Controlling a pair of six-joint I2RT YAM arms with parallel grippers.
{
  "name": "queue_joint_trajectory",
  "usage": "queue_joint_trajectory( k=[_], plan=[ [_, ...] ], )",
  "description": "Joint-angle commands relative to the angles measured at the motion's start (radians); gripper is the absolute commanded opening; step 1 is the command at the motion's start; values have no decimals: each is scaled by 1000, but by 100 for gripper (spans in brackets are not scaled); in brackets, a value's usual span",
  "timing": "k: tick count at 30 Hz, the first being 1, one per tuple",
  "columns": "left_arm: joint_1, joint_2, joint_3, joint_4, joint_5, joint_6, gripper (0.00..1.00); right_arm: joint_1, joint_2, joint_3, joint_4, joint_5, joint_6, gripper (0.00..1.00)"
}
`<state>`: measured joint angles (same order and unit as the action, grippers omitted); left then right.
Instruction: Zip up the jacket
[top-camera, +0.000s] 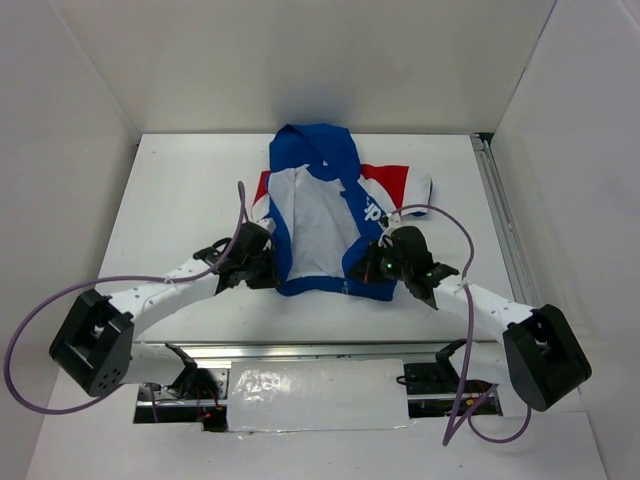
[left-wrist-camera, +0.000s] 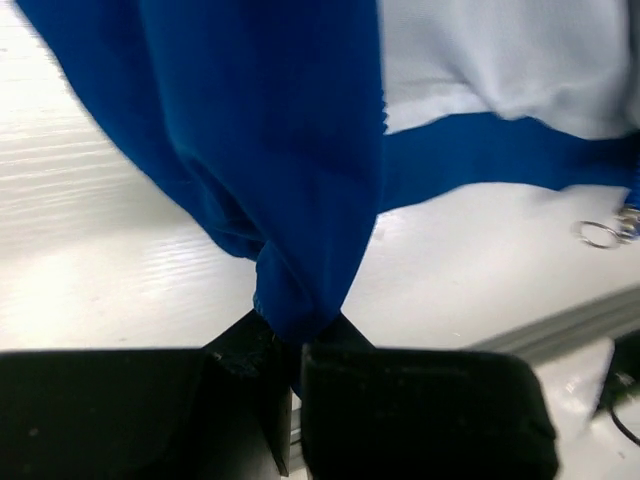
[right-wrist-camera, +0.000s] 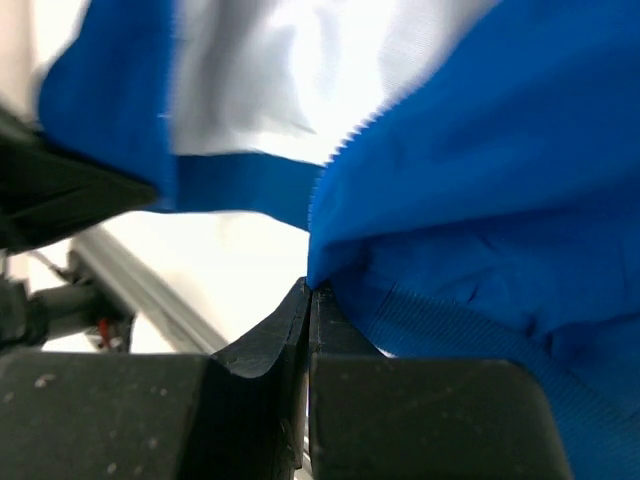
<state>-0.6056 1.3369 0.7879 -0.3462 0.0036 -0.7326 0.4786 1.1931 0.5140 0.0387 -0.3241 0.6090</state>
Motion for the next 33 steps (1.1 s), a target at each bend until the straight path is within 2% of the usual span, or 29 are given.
queue_joint_trajectory(
  k=[1,2,5,9,12,15,18,21,28,33],
  plan=[
    [-5,-89,-67,224,142,10,0,37,-53,-48,257,-105,8,0],
    [-5,-108,-88,281,221,-1,0,47,-59,-75,353,-112,14,0],
    [-5,-162,-151,464,344,-39,0,92,-47,-75,450,-115,12,0],
    [-6,-226,-171,555,357,-115,0,130,-27,-112,627,-121,60,0],
    [-6,-277,-211,667,384,-159,0,159,-24,-164,863,-109,86,0],
    [-6,-335,-233,719,377,-157,0,195,-36,-172,904,-58,80,0],
    [-6,-366,-251,748,387,-166,0,207,-56,-203,1016,-38,98,0],
    [-6,-404,-305,822,401,-191,0,236,-79,-221,1053,-33,72,0],
    [-8,-488,-377,878,380,-269,0,317,-134,-247,1107,42,51,0],
    [-8,-541,-414,950,410,-294,0,351,-178,-235,1037,106,8,0]
  ],
)
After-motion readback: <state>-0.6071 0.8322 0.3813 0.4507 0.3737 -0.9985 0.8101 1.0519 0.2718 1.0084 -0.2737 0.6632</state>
